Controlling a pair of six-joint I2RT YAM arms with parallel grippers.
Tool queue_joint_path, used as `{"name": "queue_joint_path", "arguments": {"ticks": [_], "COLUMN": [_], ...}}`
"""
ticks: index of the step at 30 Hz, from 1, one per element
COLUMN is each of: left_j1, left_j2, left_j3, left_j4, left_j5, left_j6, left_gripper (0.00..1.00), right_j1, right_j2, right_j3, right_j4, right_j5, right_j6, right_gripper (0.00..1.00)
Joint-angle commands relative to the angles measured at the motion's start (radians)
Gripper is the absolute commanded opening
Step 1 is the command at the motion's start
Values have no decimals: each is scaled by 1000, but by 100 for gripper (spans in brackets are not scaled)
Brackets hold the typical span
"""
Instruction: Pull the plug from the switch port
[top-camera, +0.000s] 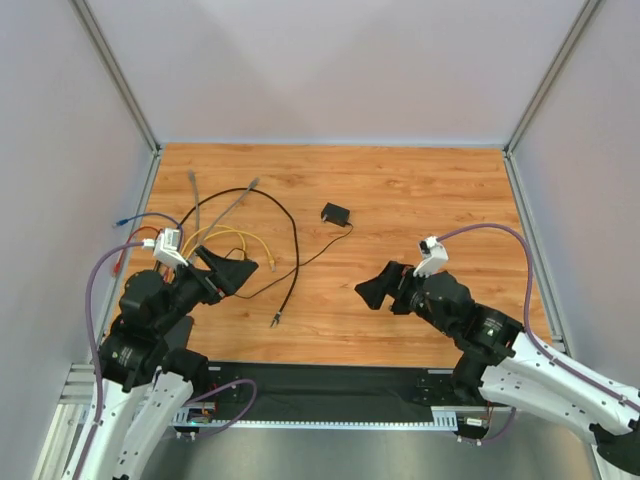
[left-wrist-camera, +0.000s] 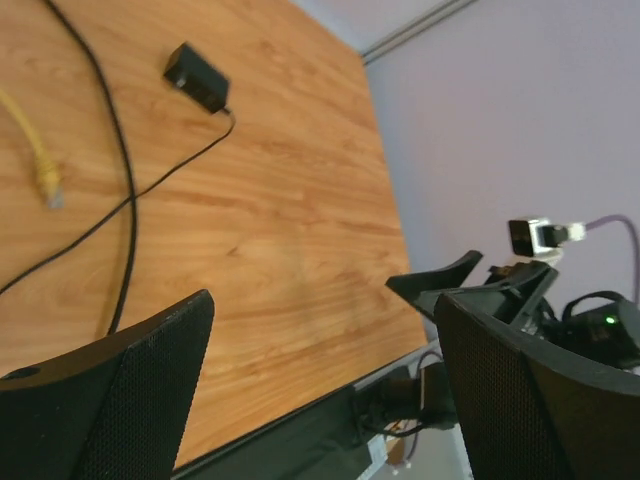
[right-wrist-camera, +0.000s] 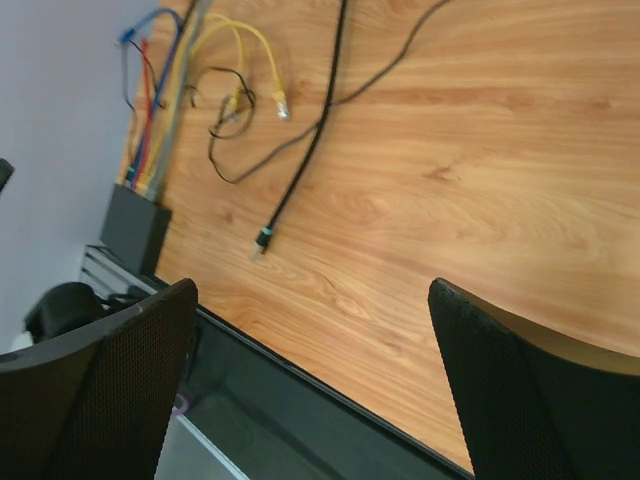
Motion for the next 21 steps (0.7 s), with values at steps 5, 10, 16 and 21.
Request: {"name": "queue_joint_path", "arguments": {"ticks": [5, 10, 16, 21], "left_j1": [-1, -1, -1, -1], "left_j2": [84, 189, 246, 201], "left_j3": [162, 294, 378, 412], "left_j4": [-346, -663, -907, -965], "left_j5": [-85, -302, -517, -648], "left_j6": [181, 238, 148, 108], "left_gripper": [100, 100, 86, 77], "right_j1": [-50, 57, 90, 85], "right_j2": [266, 764, 1127, 1337], "right_j3": [207, 510, 838, 979], "right_j4": [-96, -144, -16, 77], "right_j5": [-225, -357, -530, -567], "right_j6": [-171, -231, -162, -93], "right_gripper": [100, 100, 100, 95]}}
